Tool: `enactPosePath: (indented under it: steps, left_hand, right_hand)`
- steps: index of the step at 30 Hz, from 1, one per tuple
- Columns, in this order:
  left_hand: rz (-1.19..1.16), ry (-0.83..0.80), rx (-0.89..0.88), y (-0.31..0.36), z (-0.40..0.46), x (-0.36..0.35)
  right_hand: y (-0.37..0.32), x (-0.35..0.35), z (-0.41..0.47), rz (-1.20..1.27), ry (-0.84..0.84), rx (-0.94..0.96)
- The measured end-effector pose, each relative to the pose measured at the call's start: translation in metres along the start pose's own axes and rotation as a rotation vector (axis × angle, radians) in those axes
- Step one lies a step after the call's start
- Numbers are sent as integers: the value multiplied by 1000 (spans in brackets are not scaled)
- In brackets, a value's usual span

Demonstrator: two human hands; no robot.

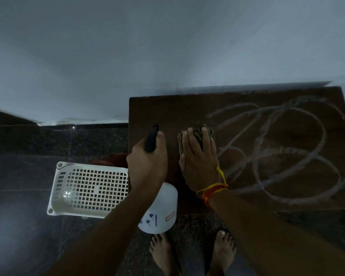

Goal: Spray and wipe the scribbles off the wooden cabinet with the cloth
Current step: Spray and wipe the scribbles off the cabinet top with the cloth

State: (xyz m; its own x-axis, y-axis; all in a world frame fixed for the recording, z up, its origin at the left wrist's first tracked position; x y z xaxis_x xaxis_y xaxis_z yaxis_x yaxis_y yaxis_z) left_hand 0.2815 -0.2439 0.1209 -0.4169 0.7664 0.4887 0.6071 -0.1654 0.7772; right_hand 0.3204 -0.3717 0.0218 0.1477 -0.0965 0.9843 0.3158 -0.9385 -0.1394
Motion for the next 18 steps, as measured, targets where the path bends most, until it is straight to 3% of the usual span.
enactPosePath:
  steps: [8, 18]
  left_hand:
    - [34, -72, -13, 1, 15, -8]
    - [12, -54, 10, 10, 25, -8]
  right_hand:
    - [-2, 10, 92, 8, 56, -52]
    - [1, 6, 33, 6, 34, -13]
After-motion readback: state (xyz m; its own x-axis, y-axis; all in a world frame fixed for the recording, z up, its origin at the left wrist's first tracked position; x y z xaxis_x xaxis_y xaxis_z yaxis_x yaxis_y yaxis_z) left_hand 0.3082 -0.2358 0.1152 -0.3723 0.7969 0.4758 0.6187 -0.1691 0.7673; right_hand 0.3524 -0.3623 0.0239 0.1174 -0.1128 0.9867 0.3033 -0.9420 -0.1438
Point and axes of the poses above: each hand's wrist, its own z-axis towards the middle knuckle, its own x-axis out of the back of the hand, y = z × x, the point moved 6 cm from there along z, towards the middle knuckle, and after that the axes turned 8 degrees about -x, right-handed, at the moved point
